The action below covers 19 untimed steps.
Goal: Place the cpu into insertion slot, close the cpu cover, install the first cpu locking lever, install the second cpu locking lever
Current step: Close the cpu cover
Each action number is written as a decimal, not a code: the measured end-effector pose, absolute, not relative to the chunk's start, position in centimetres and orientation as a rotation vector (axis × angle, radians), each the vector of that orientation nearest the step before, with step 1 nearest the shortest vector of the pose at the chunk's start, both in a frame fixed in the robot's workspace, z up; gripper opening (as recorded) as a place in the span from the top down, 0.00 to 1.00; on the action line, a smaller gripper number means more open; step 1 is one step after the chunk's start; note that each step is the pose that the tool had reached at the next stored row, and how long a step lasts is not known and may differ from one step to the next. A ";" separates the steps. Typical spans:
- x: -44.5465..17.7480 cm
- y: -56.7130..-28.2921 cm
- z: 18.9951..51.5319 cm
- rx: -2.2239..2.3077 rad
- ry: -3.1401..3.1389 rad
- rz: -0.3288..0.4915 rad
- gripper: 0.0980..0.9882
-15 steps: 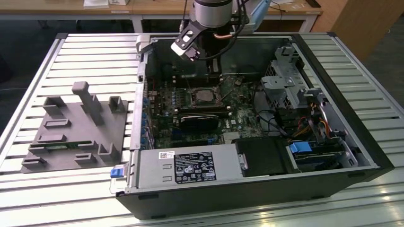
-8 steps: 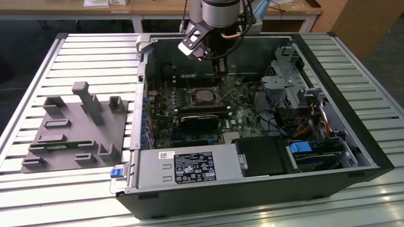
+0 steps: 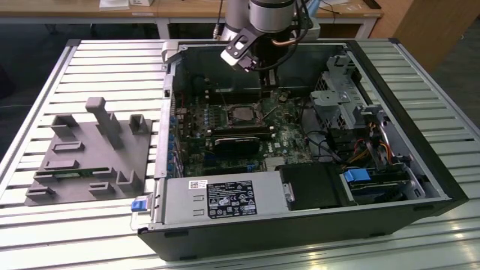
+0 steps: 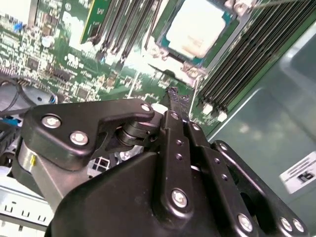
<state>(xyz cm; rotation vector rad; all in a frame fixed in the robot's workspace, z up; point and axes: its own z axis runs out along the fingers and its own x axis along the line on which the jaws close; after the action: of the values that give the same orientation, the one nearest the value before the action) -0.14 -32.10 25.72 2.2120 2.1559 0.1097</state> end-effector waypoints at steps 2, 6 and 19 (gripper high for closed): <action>0.3 -32.1 25.7 2.212 2.156 0.110 1.00; 0.7 -32.1 25.7 2.212 2.156 0.109 1.00; 2.6 -32.1 26.0 2.213 2.157 0.108 1.00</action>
<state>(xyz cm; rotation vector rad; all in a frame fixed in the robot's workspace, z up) 2.59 -32.10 25.97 2.2133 2.1570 0.1076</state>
